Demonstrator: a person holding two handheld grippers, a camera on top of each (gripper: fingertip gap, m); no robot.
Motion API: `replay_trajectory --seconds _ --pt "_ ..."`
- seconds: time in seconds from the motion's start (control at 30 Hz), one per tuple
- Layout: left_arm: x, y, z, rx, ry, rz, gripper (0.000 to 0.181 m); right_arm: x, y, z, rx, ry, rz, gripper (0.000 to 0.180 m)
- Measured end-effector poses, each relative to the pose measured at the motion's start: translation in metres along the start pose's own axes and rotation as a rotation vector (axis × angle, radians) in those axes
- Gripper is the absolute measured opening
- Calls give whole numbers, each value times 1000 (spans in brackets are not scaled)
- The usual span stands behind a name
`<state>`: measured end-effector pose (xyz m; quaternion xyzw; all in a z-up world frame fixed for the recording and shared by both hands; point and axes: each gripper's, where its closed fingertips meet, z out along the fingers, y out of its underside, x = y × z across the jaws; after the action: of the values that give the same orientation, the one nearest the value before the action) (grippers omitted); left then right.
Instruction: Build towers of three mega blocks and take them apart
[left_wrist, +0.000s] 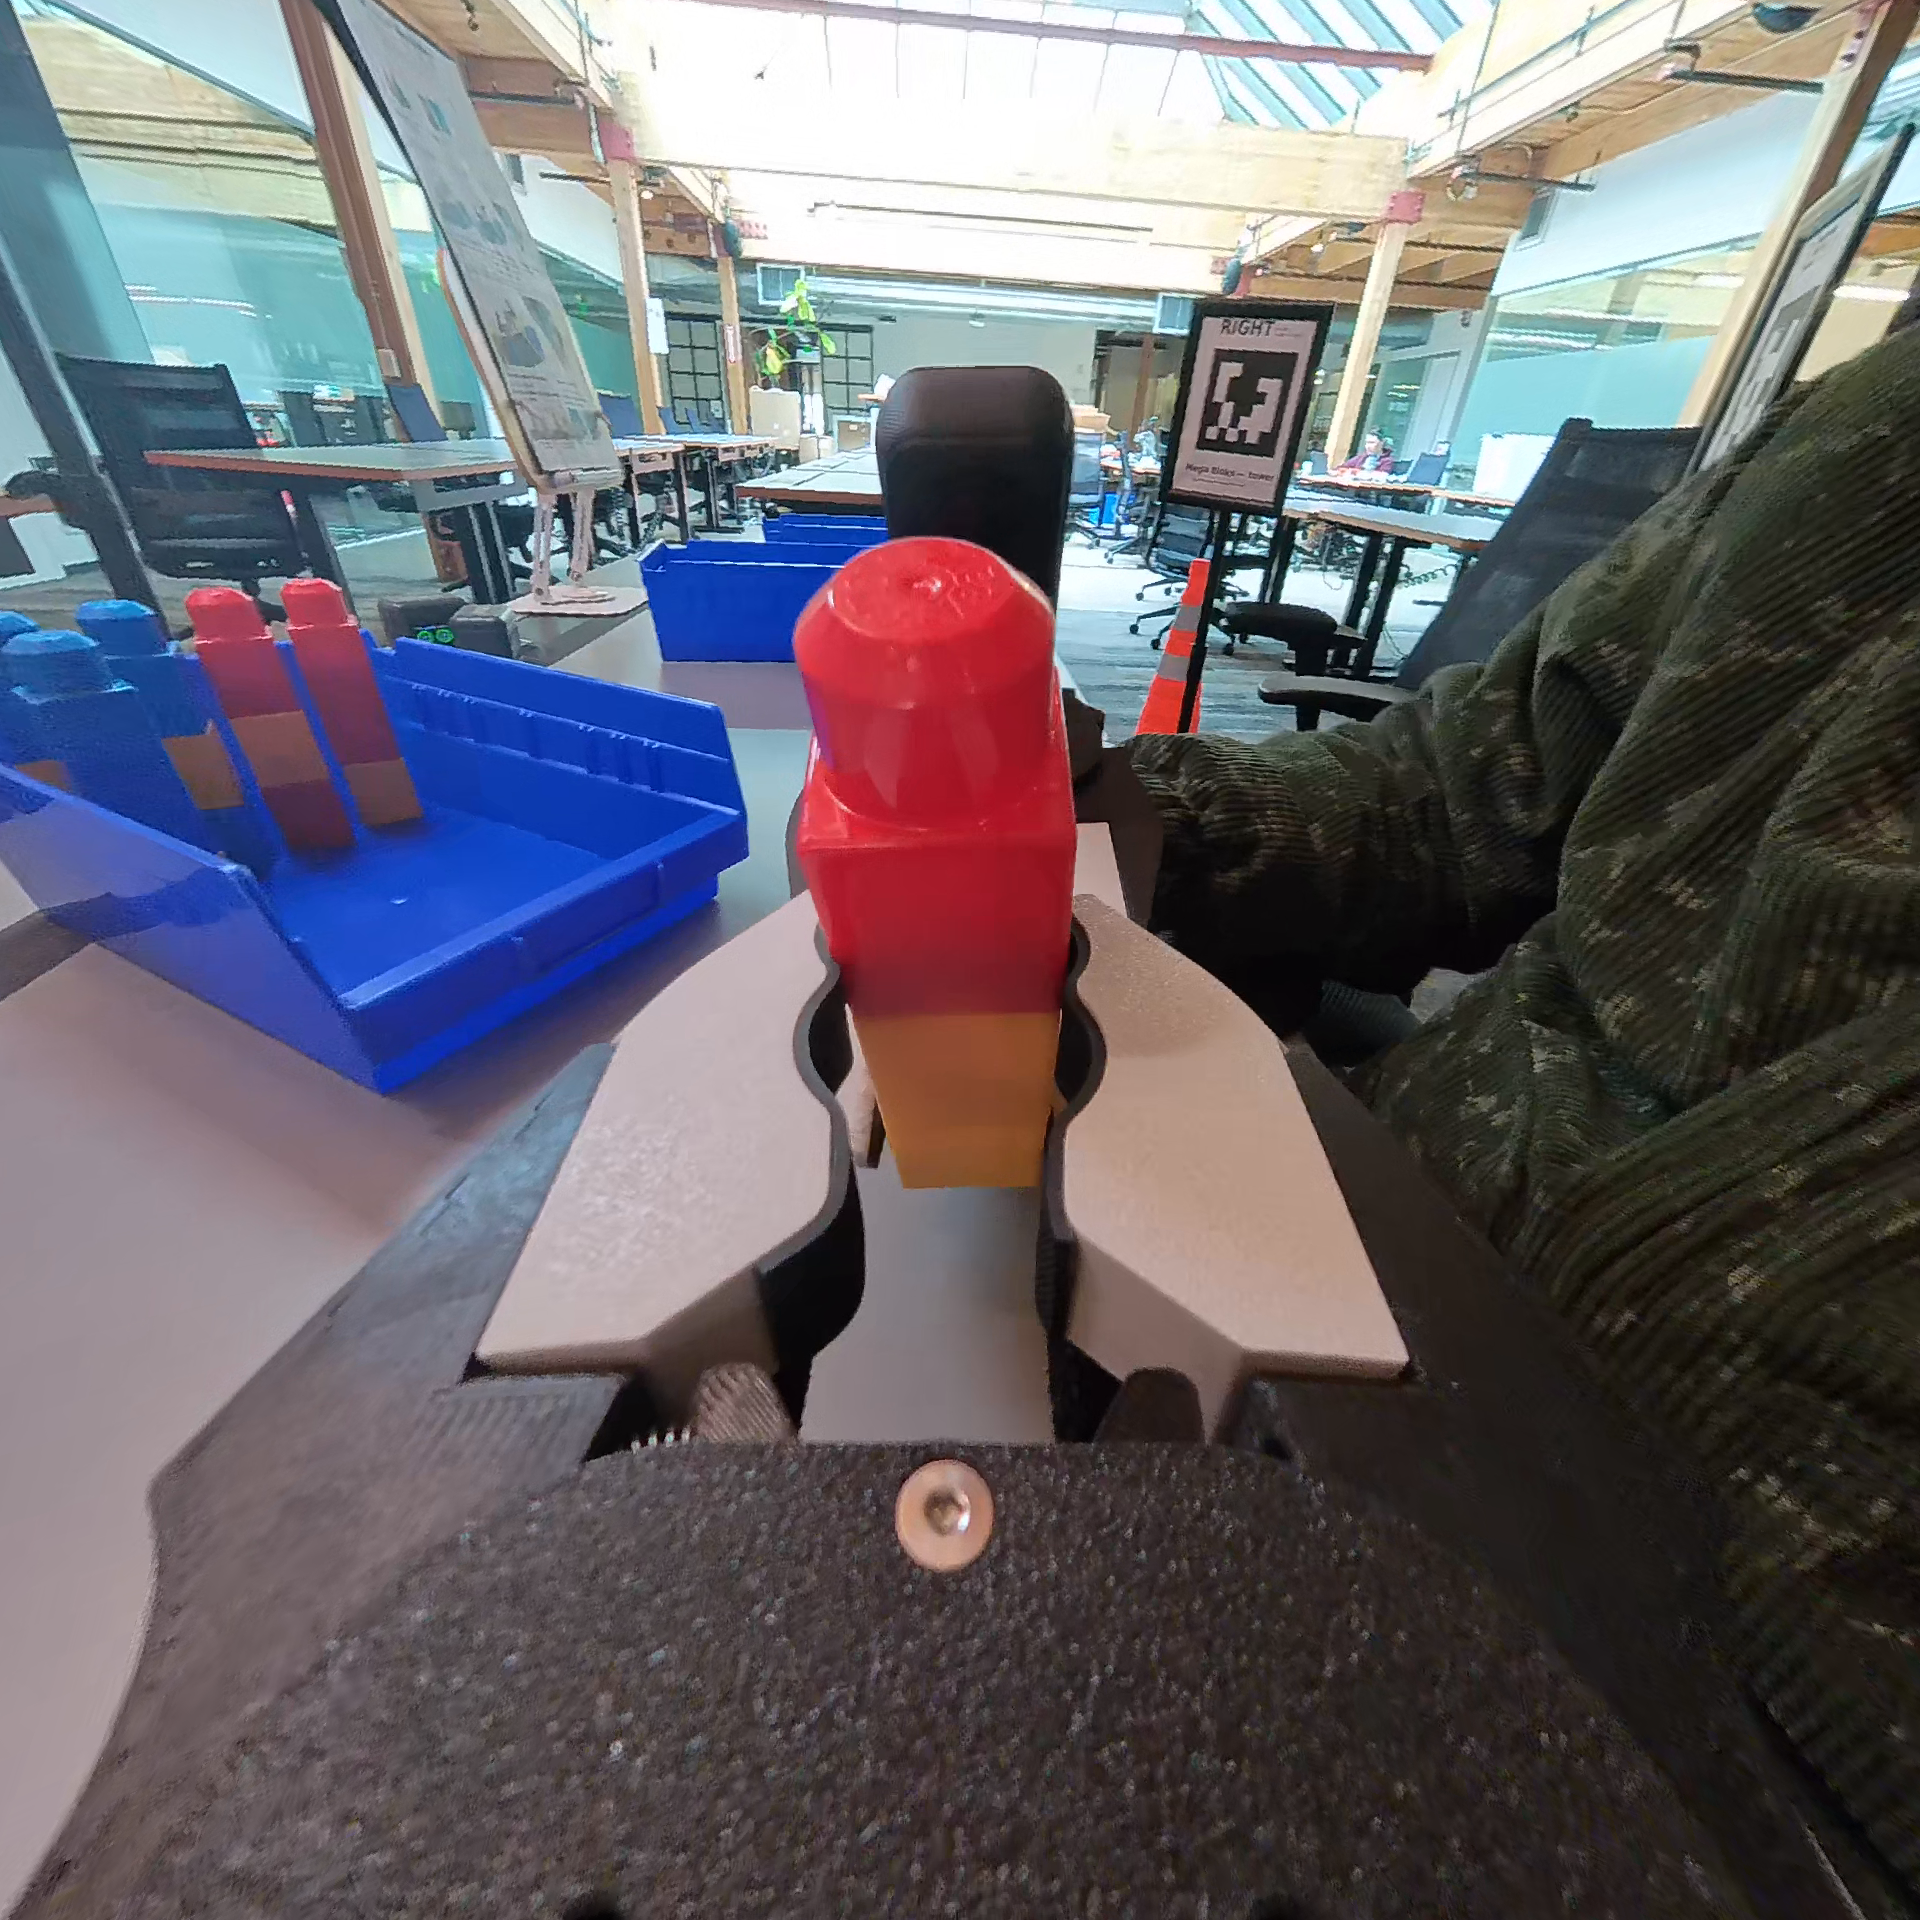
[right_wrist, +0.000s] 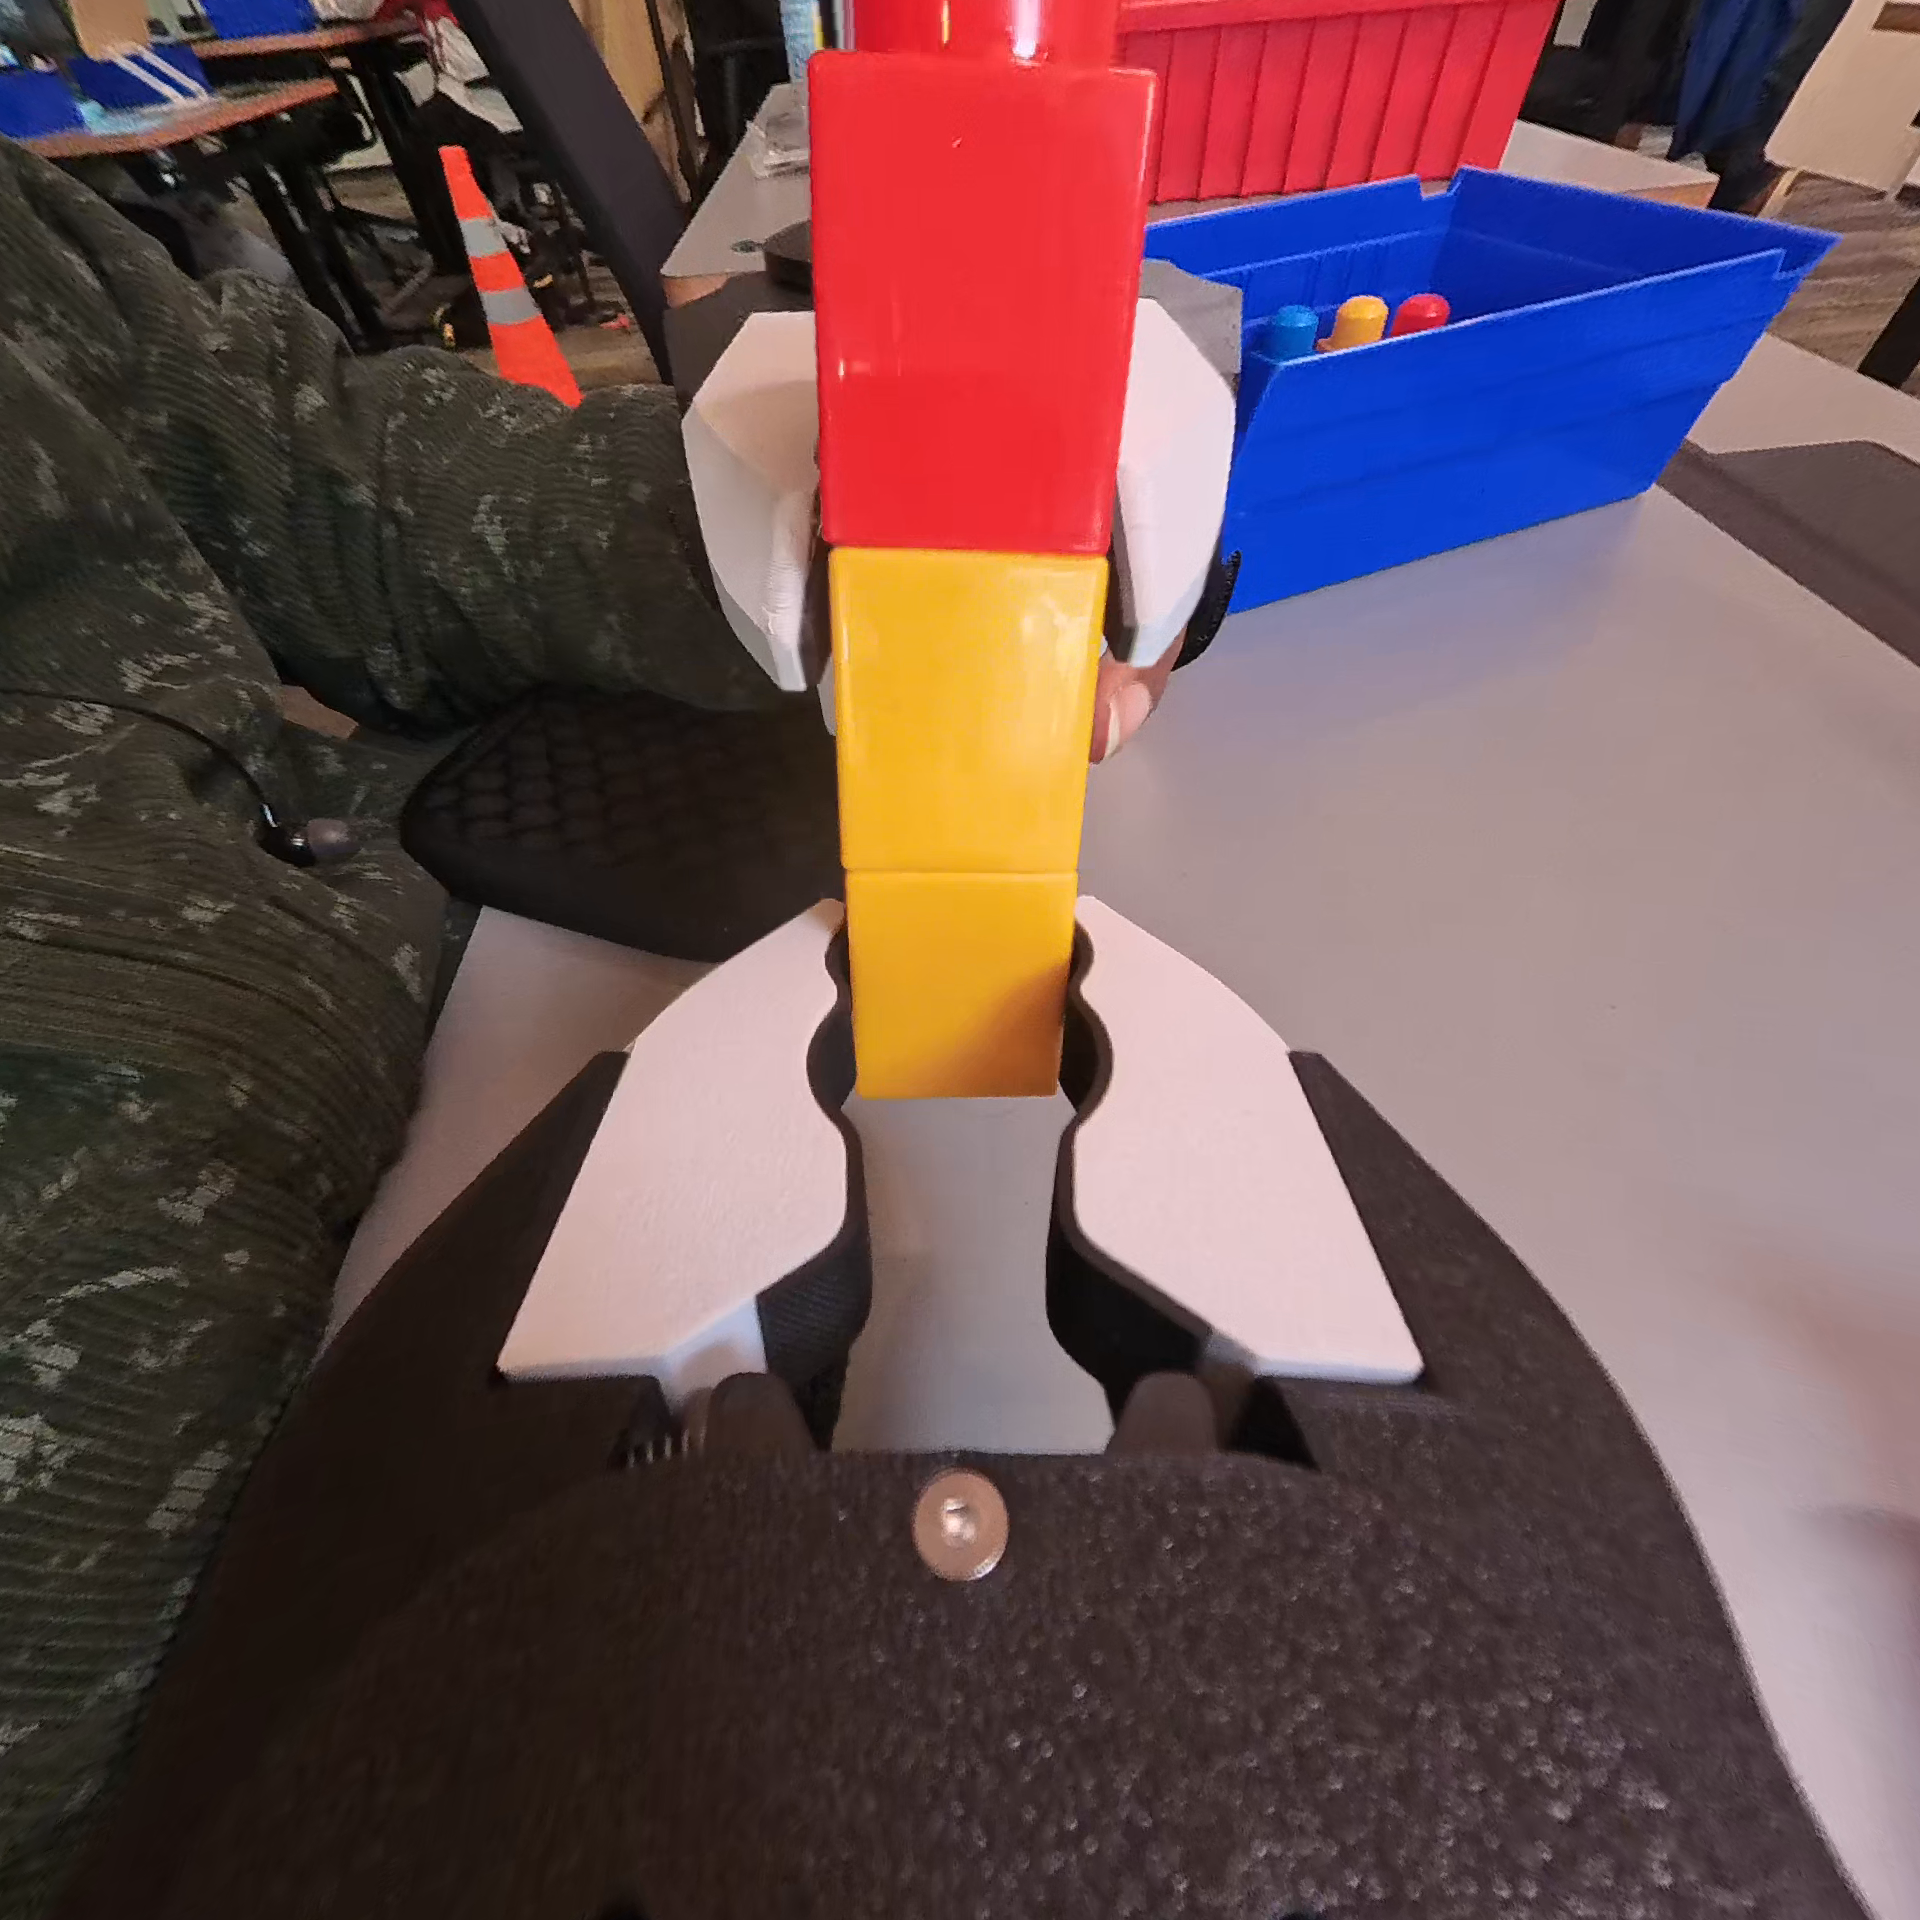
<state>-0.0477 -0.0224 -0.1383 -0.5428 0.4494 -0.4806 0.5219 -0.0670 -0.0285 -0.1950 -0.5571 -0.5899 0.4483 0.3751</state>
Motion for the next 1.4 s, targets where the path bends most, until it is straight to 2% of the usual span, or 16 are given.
replay_trajectory --seconds 0.13,0.23,0.3,0.4,0.47,0.57,0.6,0.63,0.67,0.8,0.87,0.97,1.1,1.2,1.4 --pt "-19 10 -5 -121 -118 48 36 19 -14 -18 18 136 -79 52" --pt "-27 44 -4 -381 -195 176 36 20 -35 -35 65 178 -124 46" --pt "-24 62 1 -501 -200 260 36 14 -42 -34 34 180 -176 43" --pt "-17 73 7 -567 -178 312 36 5 -37 -24 -46 156 -217 43" --pt "-18 76 5 -593 -185 336 36 1 -31 -18 -75 130 -231 31" --pt "-22 63 6 -504 -216 323 38 4 -38 -25 -46 149 -226 29" --pt "-29 55 4 -465 -261 320 52 12 -48 -36 -22 182 -217 29" --pt "-39 44 -1 -413 -321 314 56 23 -59 -52 -2 231 -207 29" --pt "-49 31 -7 -335 -382 299 50 40 -71 -72 16 301 -187 29" --pt "-82 -12 -49 -24 -554 135 4 145 -103 -172 3 690 -99 29" --pt "-96 -24 -72 69 -642 81 0 203 -96 -212 -32 800 -10 29" --pt "-110 -35 -98 131 -760 79 0 284 -58 -253 -93 906 155 29" --pt "-115 -47 -120 139 -864 149 0 344 -4 -266 -140 972 301 30" --pt "-117 -57 -136 165 -915 153 0 362 24 -255 -163 952 372 30" --pt "-134 -74 -199 218 -1133 156 1 369 33 -241 -218 945 369 30"
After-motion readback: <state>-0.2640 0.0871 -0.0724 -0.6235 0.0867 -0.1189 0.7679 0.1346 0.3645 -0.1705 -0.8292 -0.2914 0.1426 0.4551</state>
